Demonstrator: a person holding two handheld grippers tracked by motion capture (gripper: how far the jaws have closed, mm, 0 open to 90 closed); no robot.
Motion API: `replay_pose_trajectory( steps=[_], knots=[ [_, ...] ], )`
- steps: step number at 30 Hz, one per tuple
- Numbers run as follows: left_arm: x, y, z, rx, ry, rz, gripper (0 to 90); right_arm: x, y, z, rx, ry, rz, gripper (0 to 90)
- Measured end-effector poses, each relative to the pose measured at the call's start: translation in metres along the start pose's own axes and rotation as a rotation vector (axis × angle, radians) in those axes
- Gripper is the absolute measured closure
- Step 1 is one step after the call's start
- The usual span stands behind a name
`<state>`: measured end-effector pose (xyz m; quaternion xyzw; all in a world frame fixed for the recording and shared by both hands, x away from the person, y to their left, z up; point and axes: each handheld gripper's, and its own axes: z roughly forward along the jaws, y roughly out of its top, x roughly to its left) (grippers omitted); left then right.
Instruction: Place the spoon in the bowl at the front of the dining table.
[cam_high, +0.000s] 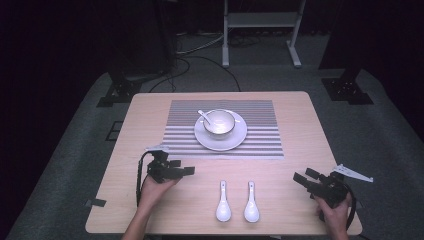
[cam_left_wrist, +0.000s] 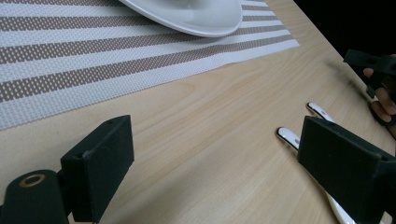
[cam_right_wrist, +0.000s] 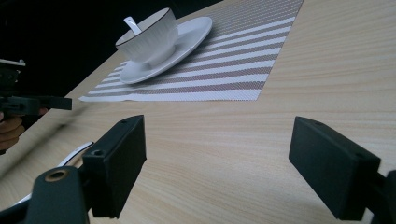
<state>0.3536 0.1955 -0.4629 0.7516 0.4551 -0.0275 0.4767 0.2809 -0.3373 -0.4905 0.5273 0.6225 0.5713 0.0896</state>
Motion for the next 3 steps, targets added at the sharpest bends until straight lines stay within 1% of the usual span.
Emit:
replay_pose_trajectory(
  steps=[3],
  knots=[
    [0.0013,-0.0055,-0.0015,-0.006,0.003,-0.006,9.7,0.0001,0.0000,0.0000,0.000,0.000,-0.001,17.9]
  ],
)
